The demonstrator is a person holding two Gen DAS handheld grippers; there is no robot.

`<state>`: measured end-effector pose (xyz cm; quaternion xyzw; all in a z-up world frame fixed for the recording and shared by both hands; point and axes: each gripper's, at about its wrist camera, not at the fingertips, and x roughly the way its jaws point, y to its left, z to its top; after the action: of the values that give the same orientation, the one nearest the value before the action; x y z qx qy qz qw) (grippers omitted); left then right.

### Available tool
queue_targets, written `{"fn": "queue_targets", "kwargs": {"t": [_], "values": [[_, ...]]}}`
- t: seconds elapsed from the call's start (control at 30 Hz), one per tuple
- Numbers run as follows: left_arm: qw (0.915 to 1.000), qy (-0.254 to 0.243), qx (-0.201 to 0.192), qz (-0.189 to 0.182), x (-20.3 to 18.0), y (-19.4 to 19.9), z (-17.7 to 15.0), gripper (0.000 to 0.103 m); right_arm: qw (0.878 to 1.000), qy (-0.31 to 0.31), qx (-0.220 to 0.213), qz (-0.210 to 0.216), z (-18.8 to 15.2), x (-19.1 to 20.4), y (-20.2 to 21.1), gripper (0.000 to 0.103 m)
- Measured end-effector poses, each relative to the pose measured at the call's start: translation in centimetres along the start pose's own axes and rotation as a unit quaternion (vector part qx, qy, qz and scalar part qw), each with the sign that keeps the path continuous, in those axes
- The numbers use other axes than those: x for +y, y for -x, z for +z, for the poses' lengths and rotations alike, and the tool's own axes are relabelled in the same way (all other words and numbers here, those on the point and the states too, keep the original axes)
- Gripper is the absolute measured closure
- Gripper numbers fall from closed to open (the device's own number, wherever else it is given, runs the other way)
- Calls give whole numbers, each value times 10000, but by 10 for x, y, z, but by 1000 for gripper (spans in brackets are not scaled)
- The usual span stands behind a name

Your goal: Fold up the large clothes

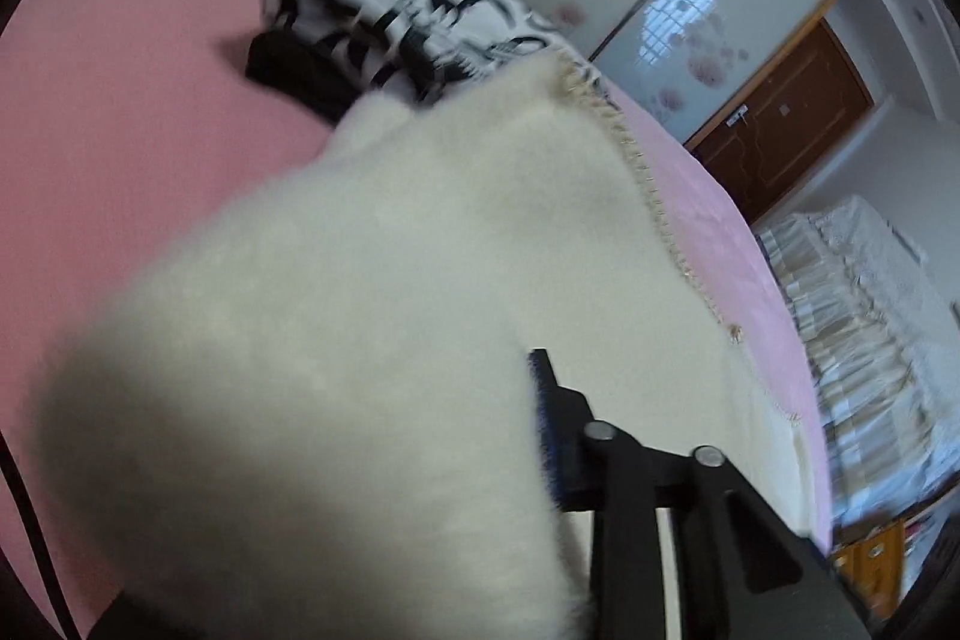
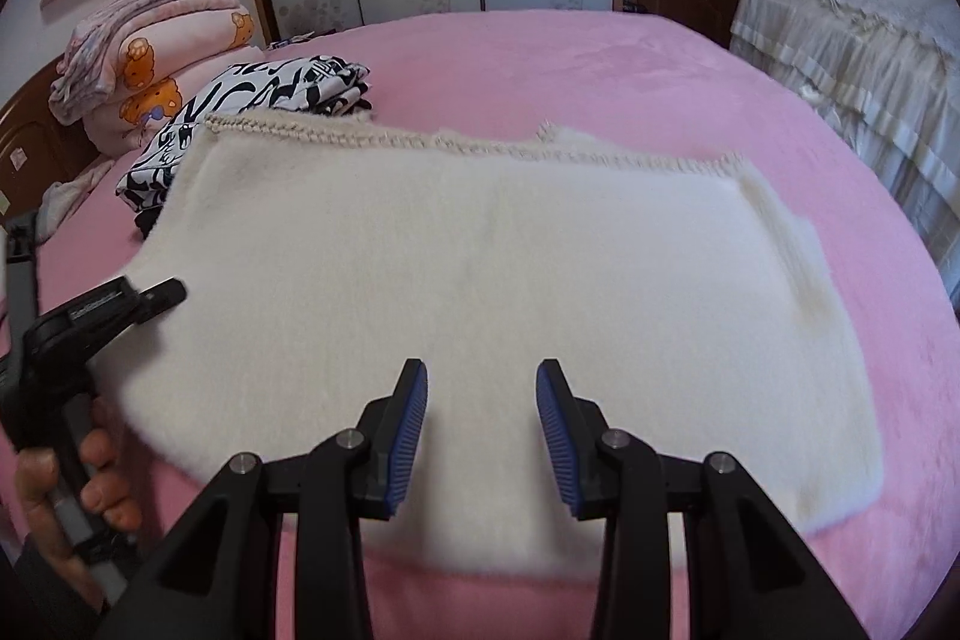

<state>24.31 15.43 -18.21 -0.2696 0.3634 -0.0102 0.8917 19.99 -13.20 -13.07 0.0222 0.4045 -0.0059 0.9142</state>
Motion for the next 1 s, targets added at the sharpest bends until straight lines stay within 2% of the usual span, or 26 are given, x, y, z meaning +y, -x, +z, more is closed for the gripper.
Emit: {"fn": "queue_targets", "kwargs": {"t": [0.03, 0.13, 0.2, 0.23, 0.3, 0.43, 0.6, 0.63, 0.73, 0.87, 0.9, 0.97, 1.0], "values": [[9997, -206, -126, 80, -9, 7, 0, 80, 9999, 101, -42, -36, 6, 5, -5, 67], [9979, -527, -371, 112, -27, 25, 5, 81, 9989, 465, 45, 4, 22, 23, -28, 85], [9961, -720, -508, 67, -38, 40, 10, 82, 9966, 695, 439, 95, 22, 33, -50, 87], [9951, -826, -547, 42, -46, 43, 12, 82, 9944, 824, 660, 7, 18, 37, -63, 86], [9907, -1174, -678, 92, -73, 49, 13, 82, 9935, 937, 649, -11, 14, 40, -68, 85], [9808, -1763, -832, -28, -127, 62, 10, 82, 9953, 548, 696, 403, 13, 23, -66, 85], [9685, -2329, -778, -419, -211, 66, -7, 82, 9858, -441, 856, 1378, 16, -30, -48, 87], [9659, -2425, -725, -542, -230, 63, -15, 82, 9860, -675, 742, 1333, 15, -49, -36, 88], [9581, -2667, -549, -886, -275, 52, -46, 82, 9900, -1216, 252, 671, 2, -109, 4, 87], [9449, -3022, 83, -1259, -323, 11, -115, 82, 9826, -1850, 45, -131, -33, -188, 45, 87], [9390, -3184, 327, -1260, -331, -7, -138, 82, 9796, -1984, 83, -320, -44, -207, 52, 87], [9269, -3542, 797, -956, -340, -37, -177, 80, 9739, -2167, 250, -623, -65, -235, 58, 87], [9227, -3689, 774, -812, -341, -43, -193, 79, 9715, -2228, 342, -727, -73, -244, 59, 87]]}}
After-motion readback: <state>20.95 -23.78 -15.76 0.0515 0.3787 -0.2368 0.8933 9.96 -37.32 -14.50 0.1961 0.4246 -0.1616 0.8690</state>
